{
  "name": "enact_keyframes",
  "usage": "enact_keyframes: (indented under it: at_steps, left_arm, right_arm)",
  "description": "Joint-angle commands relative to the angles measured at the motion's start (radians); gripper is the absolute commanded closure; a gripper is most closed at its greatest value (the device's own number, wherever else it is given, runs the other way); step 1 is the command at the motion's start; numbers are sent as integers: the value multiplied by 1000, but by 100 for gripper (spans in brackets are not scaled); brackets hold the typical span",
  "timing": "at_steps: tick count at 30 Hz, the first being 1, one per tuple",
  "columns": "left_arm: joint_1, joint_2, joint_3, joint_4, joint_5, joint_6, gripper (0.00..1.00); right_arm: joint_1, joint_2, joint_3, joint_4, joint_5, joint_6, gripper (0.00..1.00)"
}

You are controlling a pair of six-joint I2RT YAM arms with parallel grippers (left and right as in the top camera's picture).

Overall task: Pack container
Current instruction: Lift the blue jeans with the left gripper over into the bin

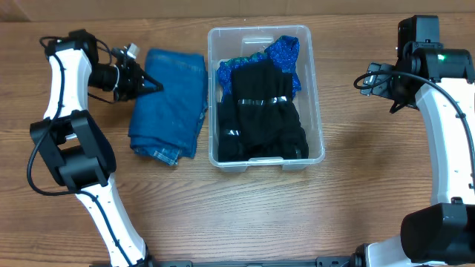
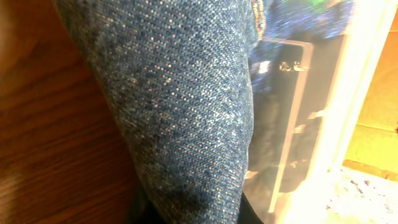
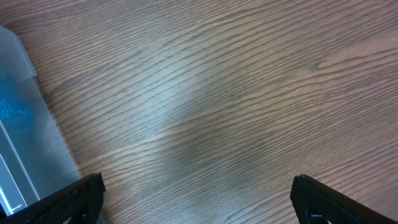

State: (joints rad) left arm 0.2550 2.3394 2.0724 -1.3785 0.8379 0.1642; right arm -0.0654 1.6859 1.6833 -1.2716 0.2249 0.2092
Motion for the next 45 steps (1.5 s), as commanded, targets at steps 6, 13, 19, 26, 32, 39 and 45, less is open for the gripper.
enact_keyframes:
  at_steps: [6, 13, 19, 26, 32, 39, 45]
  left_arm:
    - [-7, -243, 71, -35, 251, -24, 96]
    - [-21, -402, 93, 16, 277, -187, 96]
    - [-115, -525, 106, 170, 193, -429, 96]
    - [-346, -516, 102, 411, 63, -745, 96]
    - [-536, -512, 96, 530, -157, -927, 96]
    - [-675, -510, -132, 817, -276, -1094, 96]
    - [-668, -510, -348, 1032, -277, -1130, 96]
  right_arm:
    - [-2, -30, 25, 5, 10, 3, 0]
    - [-2, -30, 25, 5, 10, 3, 0]
    - [-2, -30, 25, 5, 10, 3, 0]
    - [-2, -30, 25, 5, 10, 3, 0]
    - [-2, -30, 25, 5, 10, 3, 0]
    - [-2, -30, 25, 5, 10, 3, 0]
    - [-2, -30, 25, 5, 10, 3, 0]
